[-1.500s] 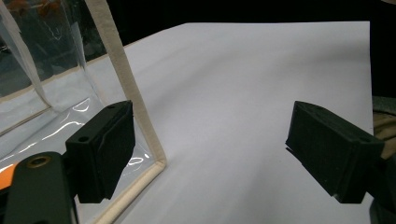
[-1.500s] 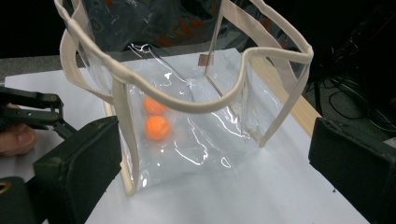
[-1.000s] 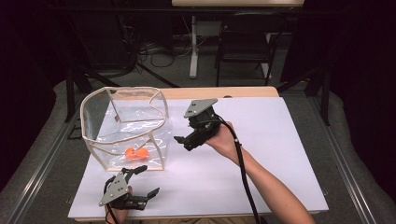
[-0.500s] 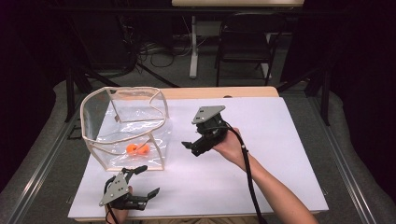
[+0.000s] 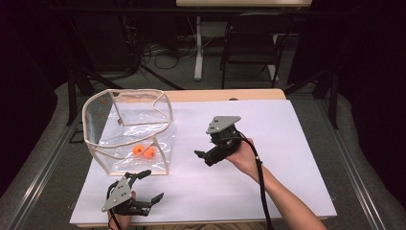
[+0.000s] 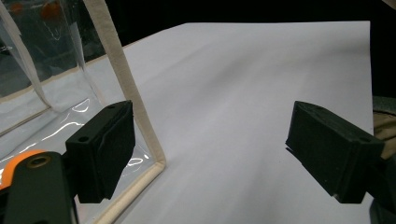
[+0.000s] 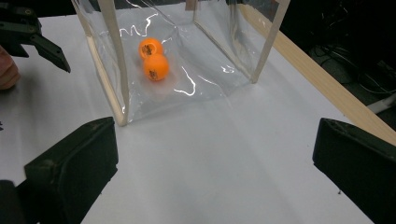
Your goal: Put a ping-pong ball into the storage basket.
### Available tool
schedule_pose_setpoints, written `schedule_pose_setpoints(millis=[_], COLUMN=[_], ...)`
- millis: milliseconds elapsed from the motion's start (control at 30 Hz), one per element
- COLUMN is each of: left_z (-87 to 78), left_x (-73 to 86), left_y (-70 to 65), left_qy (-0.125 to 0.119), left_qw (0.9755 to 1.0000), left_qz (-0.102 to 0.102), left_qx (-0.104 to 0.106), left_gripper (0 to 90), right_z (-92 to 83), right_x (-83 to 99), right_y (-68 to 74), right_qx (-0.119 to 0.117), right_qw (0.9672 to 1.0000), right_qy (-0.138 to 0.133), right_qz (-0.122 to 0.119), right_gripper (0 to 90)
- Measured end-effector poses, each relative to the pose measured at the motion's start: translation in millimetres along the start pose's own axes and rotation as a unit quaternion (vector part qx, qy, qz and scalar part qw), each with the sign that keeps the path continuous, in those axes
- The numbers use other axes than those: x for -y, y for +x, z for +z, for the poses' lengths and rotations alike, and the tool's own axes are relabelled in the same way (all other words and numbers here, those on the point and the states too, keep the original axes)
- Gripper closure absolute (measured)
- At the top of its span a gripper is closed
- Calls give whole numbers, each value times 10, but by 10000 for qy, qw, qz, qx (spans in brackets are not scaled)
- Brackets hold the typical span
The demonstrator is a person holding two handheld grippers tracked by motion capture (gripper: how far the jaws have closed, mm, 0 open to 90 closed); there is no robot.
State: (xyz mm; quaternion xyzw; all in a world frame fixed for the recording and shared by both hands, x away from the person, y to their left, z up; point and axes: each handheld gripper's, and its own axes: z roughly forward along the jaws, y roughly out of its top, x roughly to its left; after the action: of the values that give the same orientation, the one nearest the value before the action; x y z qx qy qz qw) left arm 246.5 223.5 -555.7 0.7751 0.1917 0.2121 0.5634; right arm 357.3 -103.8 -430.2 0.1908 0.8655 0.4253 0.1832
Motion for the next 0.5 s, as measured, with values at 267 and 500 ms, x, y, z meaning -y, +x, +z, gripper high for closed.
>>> schedule_pose_setpoints(millis=[267,500], left_z=[-1,-1], left_x=[-2,0], left_y=[-2,2], left_qy=[0,0], left_qw=[10000,10000], left_qz=[4,2], left_qx=[-1,-19], left_gripper=[156,156], right_z=[-55,-118], right_x=[142,281], right_y=[5,-13], right_qx=[52,111], right_qw=[10000,9999], right_qy=[68,80], right_qz=[39,105], right_gripper=[0,0])
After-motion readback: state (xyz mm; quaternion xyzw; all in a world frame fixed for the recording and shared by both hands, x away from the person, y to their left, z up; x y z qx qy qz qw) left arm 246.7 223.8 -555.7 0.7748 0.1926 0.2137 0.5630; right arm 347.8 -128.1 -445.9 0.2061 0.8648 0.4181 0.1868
